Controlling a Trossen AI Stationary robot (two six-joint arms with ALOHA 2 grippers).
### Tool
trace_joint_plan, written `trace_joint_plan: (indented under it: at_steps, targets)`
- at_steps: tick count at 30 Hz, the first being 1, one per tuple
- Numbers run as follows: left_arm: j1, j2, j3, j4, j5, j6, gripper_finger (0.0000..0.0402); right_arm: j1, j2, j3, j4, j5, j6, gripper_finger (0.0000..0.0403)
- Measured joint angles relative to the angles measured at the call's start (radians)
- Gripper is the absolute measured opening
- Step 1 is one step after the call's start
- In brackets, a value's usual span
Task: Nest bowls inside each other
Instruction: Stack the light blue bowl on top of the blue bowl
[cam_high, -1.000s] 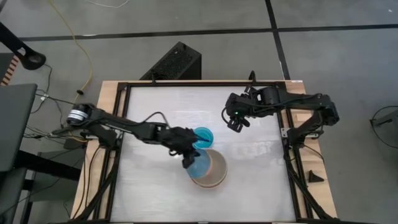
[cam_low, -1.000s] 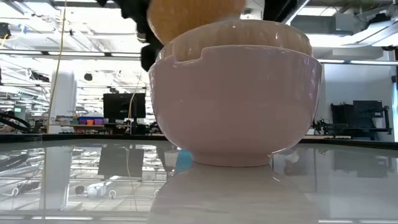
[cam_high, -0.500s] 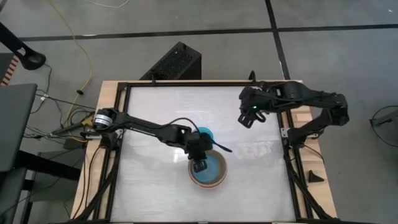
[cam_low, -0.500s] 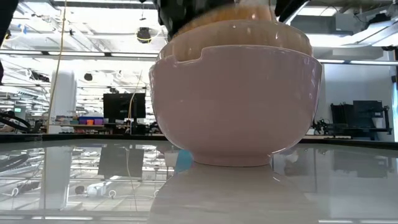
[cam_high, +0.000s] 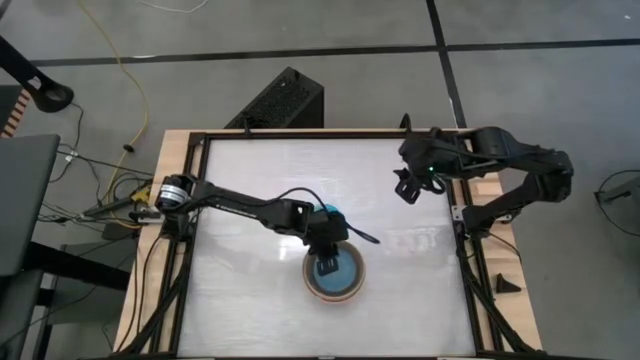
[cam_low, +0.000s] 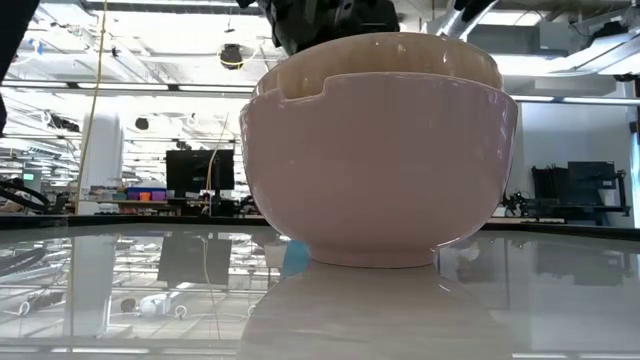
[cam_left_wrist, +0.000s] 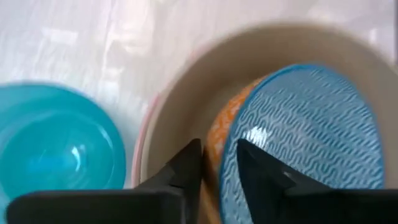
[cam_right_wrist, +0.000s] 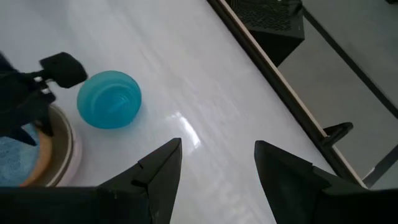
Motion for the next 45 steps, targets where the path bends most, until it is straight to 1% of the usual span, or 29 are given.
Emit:
trace_joint_plan:
  at_steps: [3,7,10,12,15,21,26,29,31,32,36,38,41,45]
  targets:
    - [0.013,-0.001,0.0,0.031,0.034,-0.013,0.0127,0.021,-0.004,0.0,0.0,-0.001,0.0,0.0237]
    - [0.033,-0.001,0.0,0.036,0.042,-0.016,0.0179,0.053,-0.004,0.0,0.0,-0.001,0.0,0.0237]
    - [0.056,-0.001,0.0,0.036,0.085,-0.017,0.0213,0.072,-0.003,0.0,0.0,-0.001,0.003,0.0237]
    - [0.075,-0.001,0.0,0.031,0.124,-0.016,0.0228,0.081,-0.003,0.0,0.0,-0.001,0.007,0.0237]
    - [0.103,-0.007,0.0,-0.005,0.16,0.017,0.0237,0.092,-0.003,0.0,0.0,0.0,0.007,0.0237]
    - [0.157,-0.025,0.0,-0.178,0.228,0.167,0.0239,0.092,-0.002,0.0,0.0,0.0,0.008,0.0237]
    - [0.175,-0.036,0.01,-0.169,0.331,0.165,0.0239,0.091,-0.002,-0.003,-0.003,0.004,0.008,0.0237]
    - [0.176,-0.043,0.036,-0.168,0.359,0.171,0.0239,0.089,-0.01,-0.038,0.005,0.005,0.017,0.0237]
    - [0.179,-0.044,0.068,-0.188,0.345,0.201,0.0239,0.089,-0.014,-0.074,0.007,0.005,0.034,0.0237]
    - [0.183,-0.044,0.088,-0.225,0.329,0.228,0.0239,0.089,-0.018,-0.092,0.011,0.004,0.042,0.0237]
    - [0.203,-0.045,0.137,-0.367,0.205,0.363,0.0239,0.104,-0.037,-0.174,0.048,-0.003,0.084,0.0237]
    - [0.215,-0.045,0.141,-0.439,0.155,0.429,0.0239,0.117,-0.05,-0.214,0.098,-0.004,0.09,0.0237]
    - [0.229,-0.045,0.141,-0.512,0.117,0.51,0.0239,0.136,-0.07,-0.258,0.171,-0.004,0.108,0.0237]
    - [0.233,-0.043,0.11,-0.539,0.084,0.608,0.0239,0.147,-0.09,-0.278,0.192,-0.004,0.139,0.0237]
